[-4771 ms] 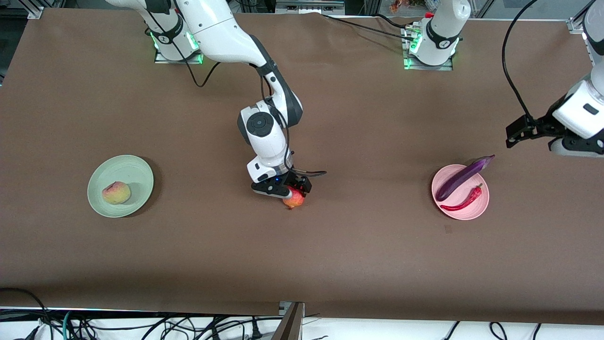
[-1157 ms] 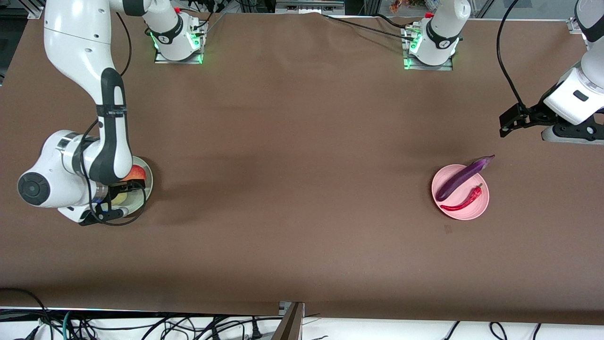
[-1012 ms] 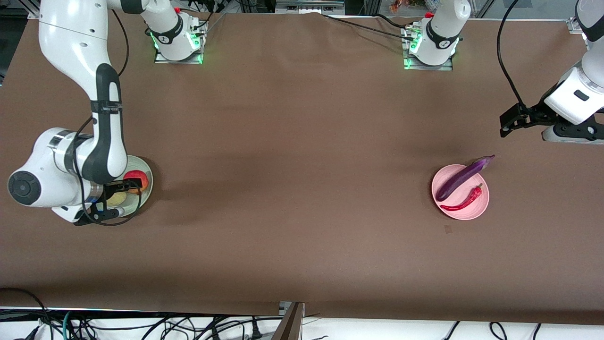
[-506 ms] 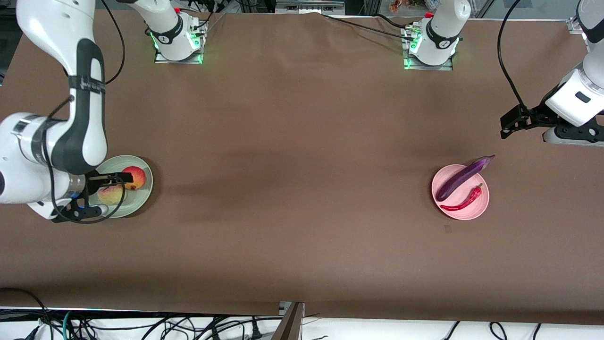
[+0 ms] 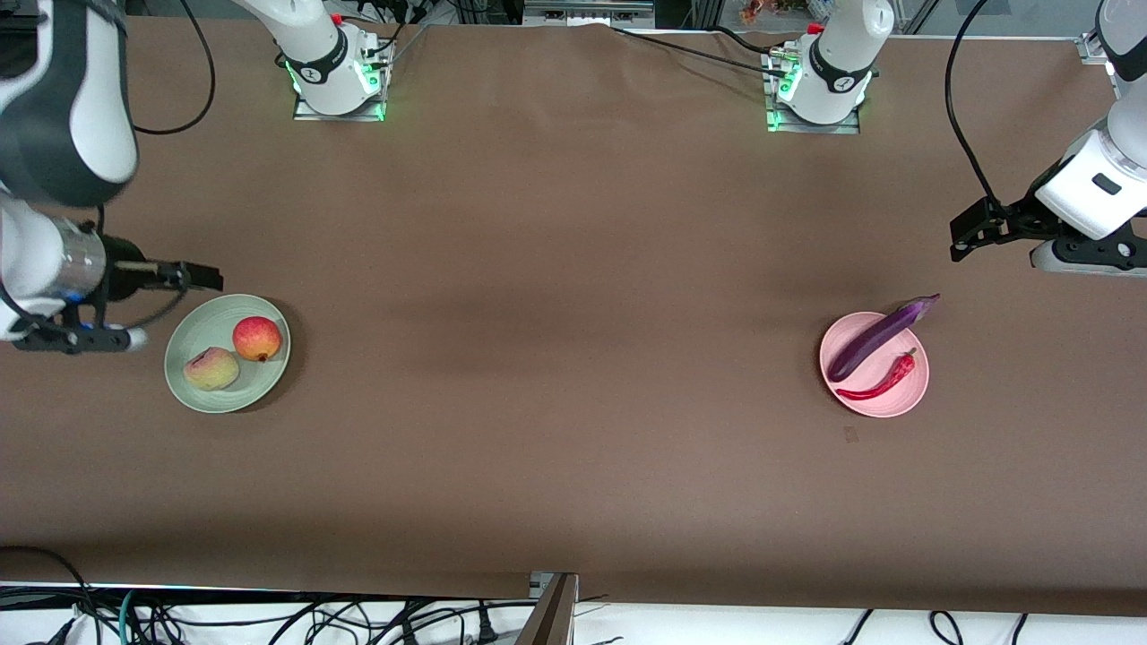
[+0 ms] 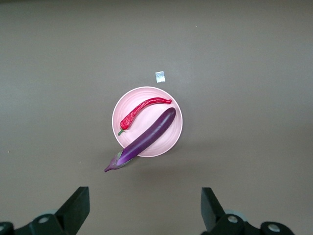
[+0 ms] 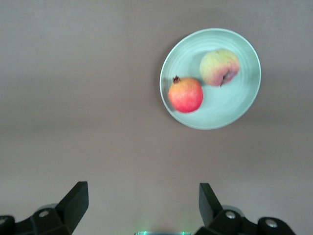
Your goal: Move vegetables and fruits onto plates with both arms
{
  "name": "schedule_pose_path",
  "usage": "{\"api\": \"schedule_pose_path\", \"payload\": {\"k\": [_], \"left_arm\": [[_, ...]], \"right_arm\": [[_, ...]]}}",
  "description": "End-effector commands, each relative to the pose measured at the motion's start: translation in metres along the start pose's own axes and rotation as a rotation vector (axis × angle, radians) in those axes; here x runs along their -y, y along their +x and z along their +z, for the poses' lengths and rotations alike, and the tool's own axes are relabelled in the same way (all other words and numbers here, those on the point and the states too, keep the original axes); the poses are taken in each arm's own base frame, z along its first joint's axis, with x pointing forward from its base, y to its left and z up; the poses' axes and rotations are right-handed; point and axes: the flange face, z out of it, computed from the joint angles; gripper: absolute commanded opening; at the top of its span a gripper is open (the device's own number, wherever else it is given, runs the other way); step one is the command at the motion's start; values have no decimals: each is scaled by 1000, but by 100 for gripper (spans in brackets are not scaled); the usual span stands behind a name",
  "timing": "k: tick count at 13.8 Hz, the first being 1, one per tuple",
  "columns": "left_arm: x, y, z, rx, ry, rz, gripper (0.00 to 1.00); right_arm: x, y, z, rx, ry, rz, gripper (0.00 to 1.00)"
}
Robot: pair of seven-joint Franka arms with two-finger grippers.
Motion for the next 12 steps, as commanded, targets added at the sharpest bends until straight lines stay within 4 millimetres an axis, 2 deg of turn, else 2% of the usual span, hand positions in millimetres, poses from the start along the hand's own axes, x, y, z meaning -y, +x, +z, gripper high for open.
{"api": "schedule_pose_path", "payload": {"k": [1, 2, 4, 6, 7, 8, 9, 12], "left_arm": [[-3, 4, -5, 9, -25, -1, 100], [-3, 4, -5, 9, -25, -1, 100], [-3, 4, -5, 9, -25, -1, 100], [-3, 4, -5, 9, -25, -1, 100], [-3, 4, -5, 9, -25, -1, 100], [-3, 4, -5, 9, -25, 1, 100], [-3, 4, -5, 9, -25, 1, 100], [-3, 4, -5, 13, -25, 1, 100]], "right_arm": [[4, -49, -28, -39, 9, -4, 100], [10, -58, -39, -55, 5, -26, 100], [8, -72, -54, -61, 2, -33, 100], [-6, -77, -66, -97, -6, -16, 100], [-4, -78, -64, -83, -6, -32, 100], [16, -79, -60, -72, -30, -66, 100], [22, -79, -61, -79, -78, -80, 100], [16, -83, -67, -82, -120, -67, 100]]}}
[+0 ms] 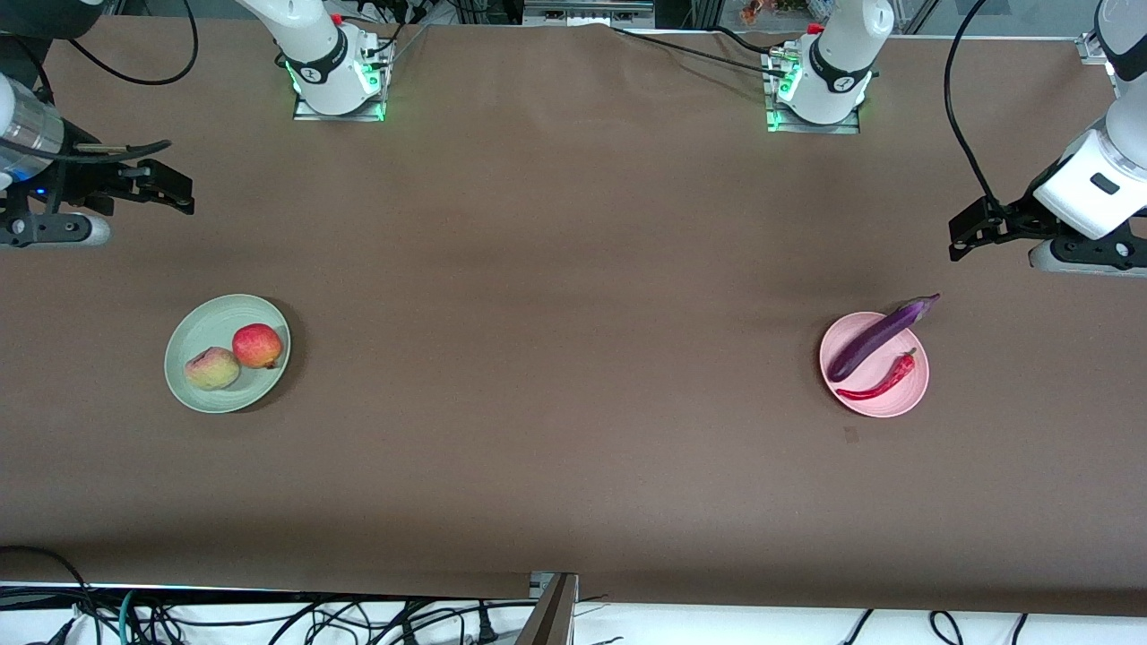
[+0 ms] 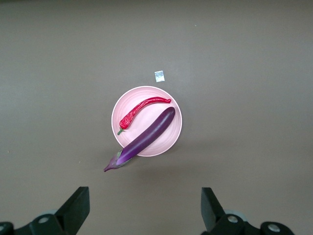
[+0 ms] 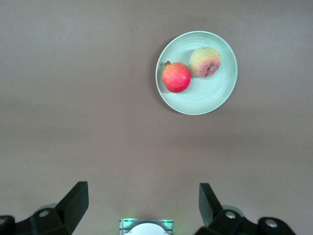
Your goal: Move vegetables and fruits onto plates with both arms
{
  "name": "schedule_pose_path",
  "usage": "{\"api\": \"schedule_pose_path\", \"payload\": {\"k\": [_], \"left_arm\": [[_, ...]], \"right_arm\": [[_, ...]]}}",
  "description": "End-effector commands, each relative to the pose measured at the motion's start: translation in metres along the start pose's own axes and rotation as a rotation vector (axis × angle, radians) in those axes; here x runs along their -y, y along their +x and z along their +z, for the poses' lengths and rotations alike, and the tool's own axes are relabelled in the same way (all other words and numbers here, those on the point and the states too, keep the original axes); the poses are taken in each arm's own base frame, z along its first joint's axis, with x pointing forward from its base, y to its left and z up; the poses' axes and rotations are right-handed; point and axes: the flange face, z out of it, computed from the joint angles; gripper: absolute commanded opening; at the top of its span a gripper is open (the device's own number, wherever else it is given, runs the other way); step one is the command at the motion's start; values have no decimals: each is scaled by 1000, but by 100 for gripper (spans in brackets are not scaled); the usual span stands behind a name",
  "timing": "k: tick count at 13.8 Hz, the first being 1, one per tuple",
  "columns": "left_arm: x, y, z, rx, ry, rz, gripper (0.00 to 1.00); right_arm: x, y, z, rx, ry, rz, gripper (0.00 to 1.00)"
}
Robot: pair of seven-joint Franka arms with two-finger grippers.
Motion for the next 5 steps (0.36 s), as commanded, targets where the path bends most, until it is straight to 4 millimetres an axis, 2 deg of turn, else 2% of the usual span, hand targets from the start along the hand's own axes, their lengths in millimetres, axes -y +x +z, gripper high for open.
{"api": "schedule_pose_path", "payload": {"k": [1, 5], "left_arm": [[-2, 4, -5, 11, -25, -1, 100], [-3, 4, -5, 11, -25, 0, 100]], "right_arm": [[-11, -9, -8, -1, -19, 12, 100], [-24, -8, -9, 8, -11, 37, 100]]}}
